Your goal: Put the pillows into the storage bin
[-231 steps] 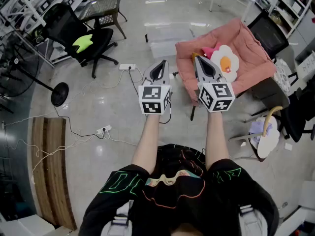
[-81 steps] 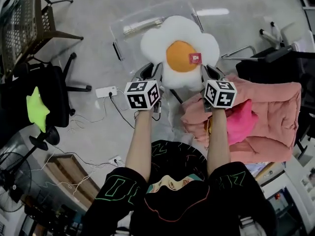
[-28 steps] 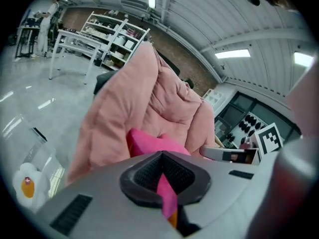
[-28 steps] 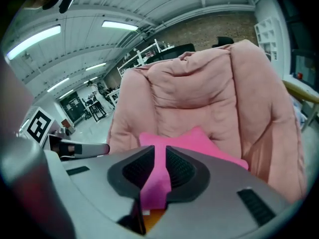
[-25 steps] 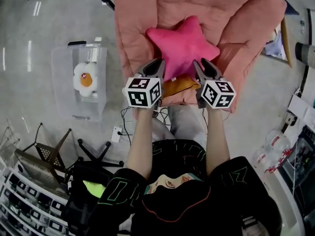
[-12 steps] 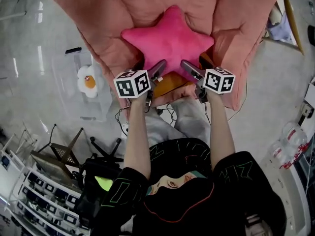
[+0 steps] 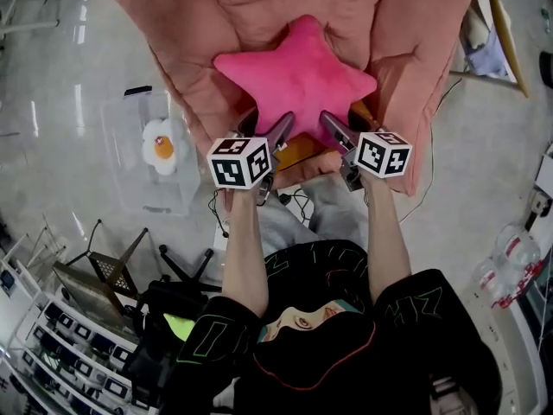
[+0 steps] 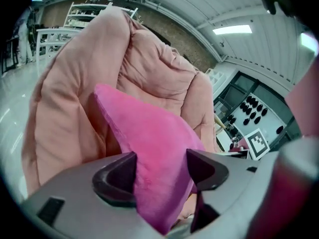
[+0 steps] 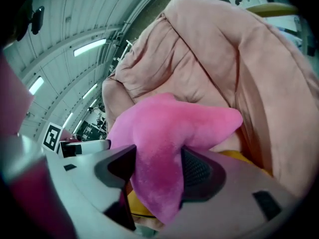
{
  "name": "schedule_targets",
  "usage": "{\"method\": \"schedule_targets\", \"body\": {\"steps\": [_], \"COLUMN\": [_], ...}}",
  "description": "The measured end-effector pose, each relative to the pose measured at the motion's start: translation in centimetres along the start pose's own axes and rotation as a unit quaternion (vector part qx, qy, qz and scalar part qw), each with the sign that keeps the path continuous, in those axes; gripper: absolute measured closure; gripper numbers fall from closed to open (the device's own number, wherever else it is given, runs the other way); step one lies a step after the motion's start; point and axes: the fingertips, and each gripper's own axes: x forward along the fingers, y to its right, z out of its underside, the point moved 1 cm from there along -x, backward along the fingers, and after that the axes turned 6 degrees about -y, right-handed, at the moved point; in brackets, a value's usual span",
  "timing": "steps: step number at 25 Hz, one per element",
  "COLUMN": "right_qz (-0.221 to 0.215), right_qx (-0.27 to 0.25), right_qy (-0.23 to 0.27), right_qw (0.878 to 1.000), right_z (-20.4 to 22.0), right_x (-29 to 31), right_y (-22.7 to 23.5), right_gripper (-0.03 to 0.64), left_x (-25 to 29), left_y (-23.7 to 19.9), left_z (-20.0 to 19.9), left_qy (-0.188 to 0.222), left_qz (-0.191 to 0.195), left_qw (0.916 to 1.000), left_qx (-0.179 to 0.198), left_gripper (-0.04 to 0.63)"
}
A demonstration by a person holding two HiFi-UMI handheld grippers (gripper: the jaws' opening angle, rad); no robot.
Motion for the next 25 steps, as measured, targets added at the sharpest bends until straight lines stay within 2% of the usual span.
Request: {"method": "schedule_targets", "body": {"steps": [8, 13, 16, 20, 25], "right_qz": [-0.001, -0.010, -0.009, -0.005, -0.036], "right_qx": [-0.077, -0.143, -0.184, -0.222, -0.282], "right_qy": [0.040, 0.050, 0.051, 0.041, -0.002], "right_qw": [0.996, 0.988, 0.981, 0.974, 0.959], "right_z": [-1.4, -3.1, -3.8, -3.0, -0.6], "right_x": [-3.2, -3.2, -2.5, -0.4, 5.7], "right_y": [-8.8, -15.5, -19.7, -24.7, -32.6], "right_gripper": [0.333, 0.333, 0.331, 0.328, 0.323], "left_x": [-9.0, -15.1, -18.5, -22.4, -28.8], "left_y": [0.7, -0.9, -2.8, -6.3, -13.6], "left_z": [-1.3, -2.9, -3.4, -2.6, 0.1], "left_qy": [0.082, 0.146, 0.185, 0.216, 0.265], "left_qz": [0.012, 0.023, 0.034, 0.037, 0.007], "left_qw": [0.9966, 0.9891, 0.9821, 0.9749, 0.9595], "left_qx": [0.005, -0.003, -0.011, -0.038, -0.095], "left_gripper": [0.279, 0.279, 0.279, 0.278, 0.275]}}
